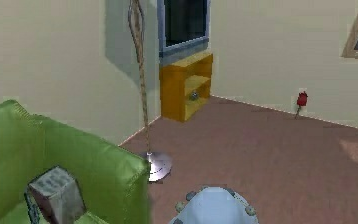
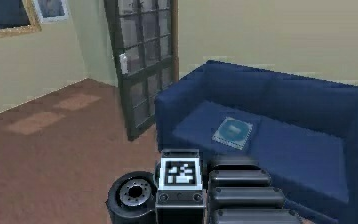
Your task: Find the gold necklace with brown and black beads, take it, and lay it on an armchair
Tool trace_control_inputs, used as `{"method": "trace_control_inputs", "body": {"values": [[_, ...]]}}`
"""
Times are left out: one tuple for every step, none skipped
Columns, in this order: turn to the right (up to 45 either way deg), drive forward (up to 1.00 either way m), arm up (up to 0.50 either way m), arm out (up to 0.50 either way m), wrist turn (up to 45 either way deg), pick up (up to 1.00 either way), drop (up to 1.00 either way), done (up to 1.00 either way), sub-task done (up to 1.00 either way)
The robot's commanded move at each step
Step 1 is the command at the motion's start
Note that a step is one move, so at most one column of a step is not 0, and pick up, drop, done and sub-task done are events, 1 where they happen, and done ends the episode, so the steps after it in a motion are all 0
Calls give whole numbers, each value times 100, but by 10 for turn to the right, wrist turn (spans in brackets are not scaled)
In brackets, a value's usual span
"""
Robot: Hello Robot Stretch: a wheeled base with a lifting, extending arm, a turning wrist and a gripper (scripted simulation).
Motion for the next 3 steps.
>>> {"method": "trace_control_inputs", "body": {"values": [[-210, 0, 0, 0, 0, 0, 0, 0, 0], [150, 0, 0, 0, 0, 0, 0, 0, 0], [-450, 0, 0, 0, 0, 0, 0, 0, 0]]}}
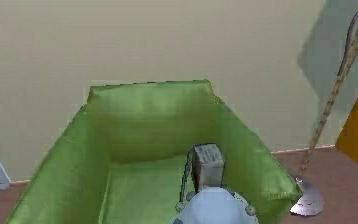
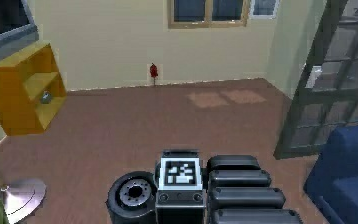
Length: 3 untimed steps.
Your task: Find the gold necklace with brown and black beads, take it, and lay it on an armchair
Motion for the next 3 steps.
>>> {"method": "trace_control_inputs", "body": {"values": [[-450, 0, 0, 0, 0, 0, 0, 0, 0], [-270, 0, 0, 0, 0, 0, 0, 0, 0], [0, 70, 0, 0, 0, 0, 0, 0, 0]]}}
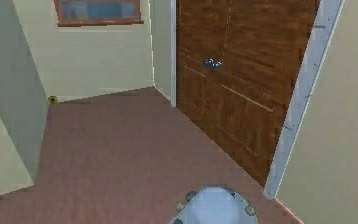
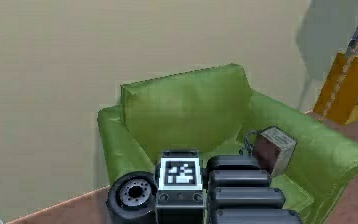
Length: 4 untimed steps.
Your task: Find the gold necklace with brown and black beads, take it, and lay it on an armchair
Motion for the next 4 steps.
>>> {"method": "trace_control_inputs", "body": {"values": [[120, 0, 0, 0, 0, 0, 0, 0, 0], [0, 20, 0, 0, 0, 0, 0, 0, 0], [450, 0, 0, 0, 0, 0, 0, 0, 0], [0, 35, 0, 0, 0, 0, 0, 0, 0]]}}
